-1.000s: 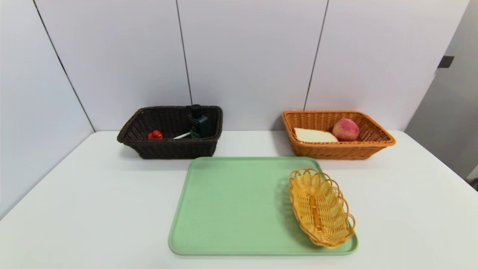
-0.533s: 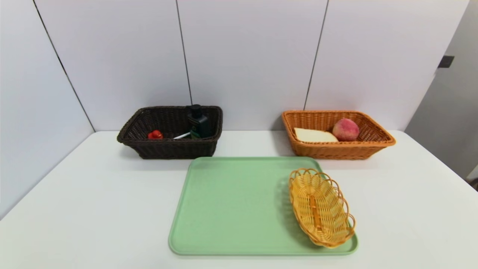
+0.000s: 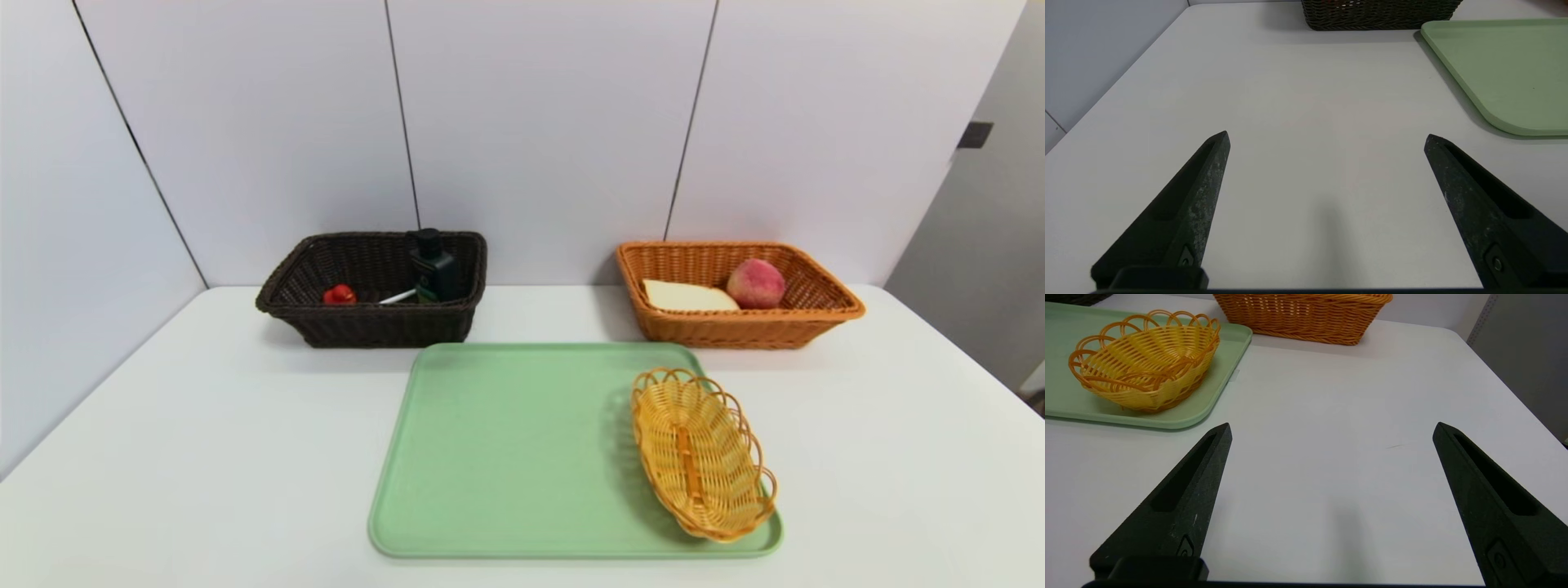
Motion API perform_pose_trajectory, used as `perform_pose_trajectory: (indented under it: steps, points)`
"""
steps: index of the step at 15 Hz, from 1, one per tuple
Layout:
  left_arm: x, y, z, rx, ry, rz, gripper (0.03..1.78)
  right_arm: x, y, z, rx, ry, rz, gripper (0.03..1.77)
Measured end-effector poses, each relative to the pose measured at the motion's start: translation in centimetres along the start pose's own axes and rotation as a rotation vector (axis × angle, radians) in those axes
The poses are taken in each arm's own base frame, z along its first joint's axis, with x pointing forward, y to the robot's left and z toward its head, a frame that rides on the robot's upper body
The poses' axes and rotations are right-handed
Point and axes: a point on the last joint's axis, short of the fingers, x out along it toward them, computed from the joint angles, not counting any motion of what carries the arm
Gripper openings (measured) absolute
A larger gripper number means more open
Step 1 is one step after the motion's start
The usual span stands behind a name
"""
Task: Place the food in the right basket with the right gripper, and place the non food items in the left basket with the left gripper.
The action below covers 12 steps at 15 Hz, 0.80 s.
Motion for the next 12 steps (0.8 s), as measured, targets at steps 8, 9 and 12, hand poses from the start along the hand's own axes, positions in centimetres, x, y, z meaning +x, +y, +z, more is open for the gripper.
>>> perform_pose_trajectory:
  steps: [8,9,12]
  points:
    - [0.00,0.00,0.00,0.000,0.000,0.000,1.69,-0.05,0.00,-0.01,-0.008,0.012,-0.001,1.69]
    - [0.00,0.00,0.00,0.000,0.000,0.000,1.69,-0.06,0.01,0.00,-0.006,0.011,0.006,1.69]
    - [0.00,0.00,0.00,0.000,0.000,0.000,1.69,-0.04,0.01,0.10,-0.004,-0.002,0.009,1.69]
